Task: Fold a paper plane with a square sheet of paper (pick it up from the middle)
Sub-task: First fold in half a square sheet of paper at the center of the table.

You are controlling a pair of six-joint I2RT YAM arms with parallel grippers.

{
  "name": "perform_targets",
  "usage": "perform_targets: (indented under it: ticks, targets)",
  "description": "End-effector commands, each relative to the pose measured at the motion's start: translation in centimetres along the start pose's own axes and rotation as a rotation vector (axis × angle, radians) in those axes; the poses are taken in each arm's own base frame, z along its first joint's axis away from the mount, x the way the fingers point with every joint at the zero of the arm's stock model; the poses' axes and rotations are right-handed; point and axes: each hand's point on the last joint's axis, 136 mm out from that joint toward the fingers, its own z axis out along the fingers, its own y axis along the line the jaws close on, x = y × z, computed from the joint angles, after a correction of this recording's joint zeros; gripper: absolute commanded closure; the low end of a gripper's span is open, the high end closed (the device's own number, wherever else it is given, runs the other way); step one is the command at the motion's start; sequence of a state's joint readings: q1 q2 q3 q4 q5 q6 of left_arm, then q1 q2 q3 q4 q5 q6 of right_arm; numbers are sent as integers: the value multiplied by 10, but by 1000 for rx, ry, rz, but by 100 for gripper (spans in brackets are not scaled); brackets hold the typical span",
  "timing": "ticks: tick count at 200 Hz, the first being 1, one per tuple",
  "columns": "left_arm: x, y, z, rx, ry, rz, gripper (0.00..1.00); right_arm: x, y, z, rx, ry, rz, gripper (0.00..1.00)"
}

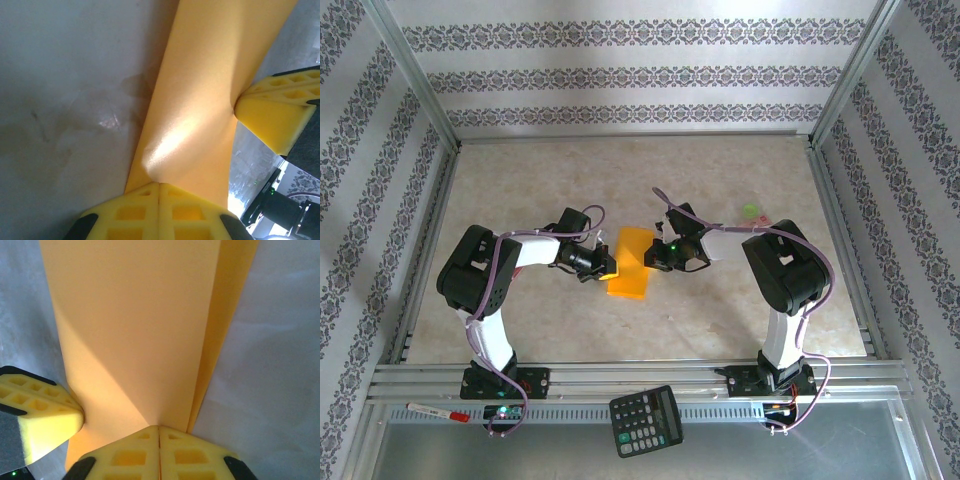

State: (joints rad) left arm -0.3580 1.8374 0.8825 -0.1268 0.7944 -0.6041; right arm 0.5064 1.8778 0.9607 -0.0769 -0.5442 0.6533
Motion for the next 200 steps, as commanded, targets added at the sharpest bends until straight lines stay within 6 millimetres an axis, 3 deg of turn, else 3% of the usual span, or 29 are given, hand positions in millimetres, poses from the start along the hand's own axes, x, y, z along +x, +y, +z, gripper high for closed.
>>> perform_targets:
  ticks: [1,20,48,89,125,200]
  targets:
    - [25,46,3,-142,74,-78,100,15,-34,-9,137,42,66,85]
    - [28,47,2,-147,85,-77,100,3,-4,-22,53,5,29,78]
    - [30,47,1,-148,89,-70,100,-11,37,-31,-63,-36,-6,76]
    - [33,51,2,-158,106,-65,100,-21,75,-15,-141,-38,-21,84]
    - [34,51,2,-162,109,-58,100,-29,92,7,-156,-23,-21,90]
    - [35,52,2,-165,115,-57,100,-28,98,42,-155,24,-5,95]
